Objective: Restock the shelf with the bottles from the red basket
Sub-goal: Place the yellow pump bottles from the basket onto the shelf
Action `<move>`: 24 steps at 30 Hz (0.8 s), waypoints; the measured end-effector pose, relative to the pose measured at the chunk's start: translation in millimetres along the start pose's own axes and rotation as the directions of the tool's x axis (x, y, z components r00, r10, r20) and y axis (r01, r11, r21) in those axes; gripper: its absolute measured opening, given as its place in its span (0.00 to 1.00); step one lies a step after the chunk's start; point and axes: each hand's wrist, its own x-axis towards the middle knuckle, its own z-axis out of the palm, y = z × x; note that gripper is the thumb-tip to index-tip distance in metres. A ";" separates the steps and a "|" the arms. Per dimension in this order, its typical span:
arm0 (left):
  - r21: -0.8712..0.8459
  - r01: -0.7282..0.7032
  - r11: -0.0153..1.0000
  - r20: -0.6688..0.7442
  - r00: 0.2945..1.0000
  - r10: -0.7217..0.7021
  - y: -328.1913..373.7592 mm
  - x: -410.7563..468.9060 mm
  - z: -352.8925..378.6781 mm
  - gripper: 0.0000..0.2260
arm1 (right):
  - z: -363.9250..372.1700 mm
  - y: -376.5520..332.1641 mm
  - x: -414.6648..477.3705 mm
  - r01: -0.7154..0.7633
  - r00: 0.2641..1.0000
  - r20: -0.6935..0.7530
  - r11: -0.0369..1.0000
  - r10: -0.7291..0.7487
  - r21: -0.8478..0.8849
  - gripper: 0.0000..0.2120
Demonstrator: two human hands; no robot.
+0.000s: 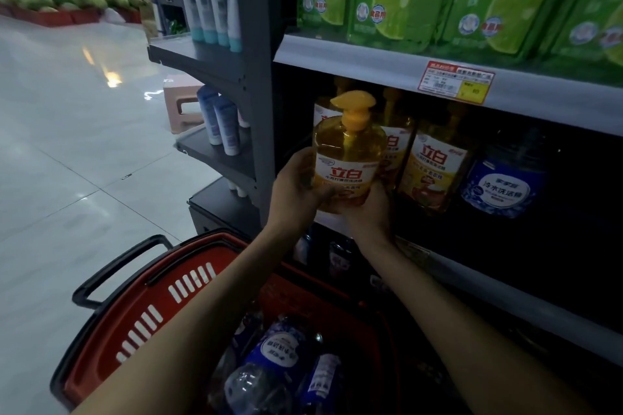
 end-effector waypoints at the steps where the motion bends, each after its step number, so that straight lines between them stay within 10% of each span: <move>1: -0.011 -0.017 1.000 -0.001 1.000 0.017 -2.1 3.3 2.1 0.30 | 2.9 1.8 4.3 0.015 0.999 -0.028 1.000 -0.015 -0.008 0.33; 24: -0.002 0.063 0.998 -0.065 0.996 -0.063 -34.8 45.2 6.6 0.29 | 32.1 25.8 32.6 0.035 0.994 -0.106 0.998 -0.041 -0.054 0.27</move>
